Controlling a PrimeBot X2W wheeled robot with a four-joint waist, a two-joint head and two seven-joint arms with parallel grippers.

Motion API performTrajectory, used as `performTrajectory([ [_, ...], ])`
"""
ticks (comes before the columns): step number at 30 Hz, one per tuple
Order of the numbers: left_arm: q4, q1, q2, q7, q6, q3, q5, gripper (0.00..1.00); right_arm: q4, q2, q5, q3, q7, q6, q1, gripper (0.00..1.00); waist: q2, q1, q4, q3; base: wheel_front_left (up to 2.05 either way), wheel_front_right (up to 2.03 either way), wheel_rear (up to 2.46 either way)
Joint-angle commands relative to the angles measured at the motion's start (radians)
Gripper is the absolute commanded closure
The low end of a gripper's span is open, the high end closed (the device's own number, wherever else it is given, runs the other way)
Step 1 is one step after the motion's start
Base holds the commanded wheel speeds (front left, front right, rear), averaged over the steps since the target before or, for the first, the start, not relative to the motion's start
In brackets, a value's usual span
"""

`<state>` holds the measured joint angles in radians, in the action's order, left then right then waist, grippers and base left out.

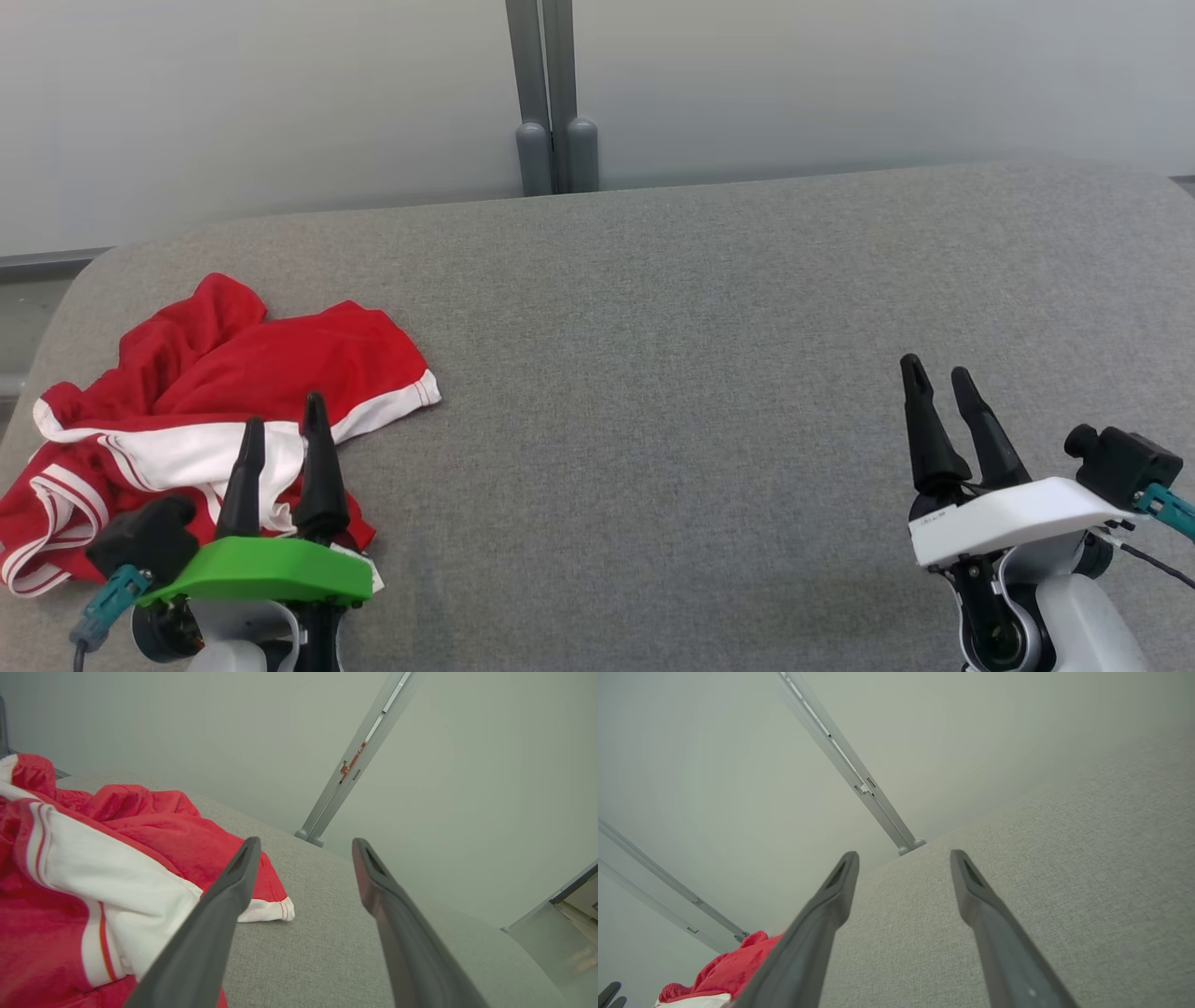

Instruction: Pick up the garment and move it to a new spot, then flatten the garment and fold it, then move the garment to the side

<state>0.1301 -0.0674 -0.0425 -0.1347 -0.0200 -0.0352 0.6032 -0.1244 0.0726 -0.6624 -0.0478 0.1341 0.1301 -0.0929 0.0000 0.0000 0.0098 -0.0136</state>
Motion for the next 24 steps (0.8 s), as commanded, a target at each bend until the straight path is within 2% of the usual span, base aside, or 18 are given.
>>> performTrajectory([
  [1,-0.013,-0.013,-0.008,-0.011,0.004,-0.004,-0.034,0.00,0.017,0.002,0.033,-0.003,0.011,0.001,-0.022,0.00,0.0000,0.0000,0.001,0.000,0.00,0.00,0.00],
  [24,-0.019,-0.009,-0.010,-0.067,0.004,-0.031,-0.223,0.00,0.024,-0.003,0.269,-0.007,0.068,0.001,-0.022,0.00,0.0000,0.0000,0.001,-0.004,0.00,0.00,0.00],
])
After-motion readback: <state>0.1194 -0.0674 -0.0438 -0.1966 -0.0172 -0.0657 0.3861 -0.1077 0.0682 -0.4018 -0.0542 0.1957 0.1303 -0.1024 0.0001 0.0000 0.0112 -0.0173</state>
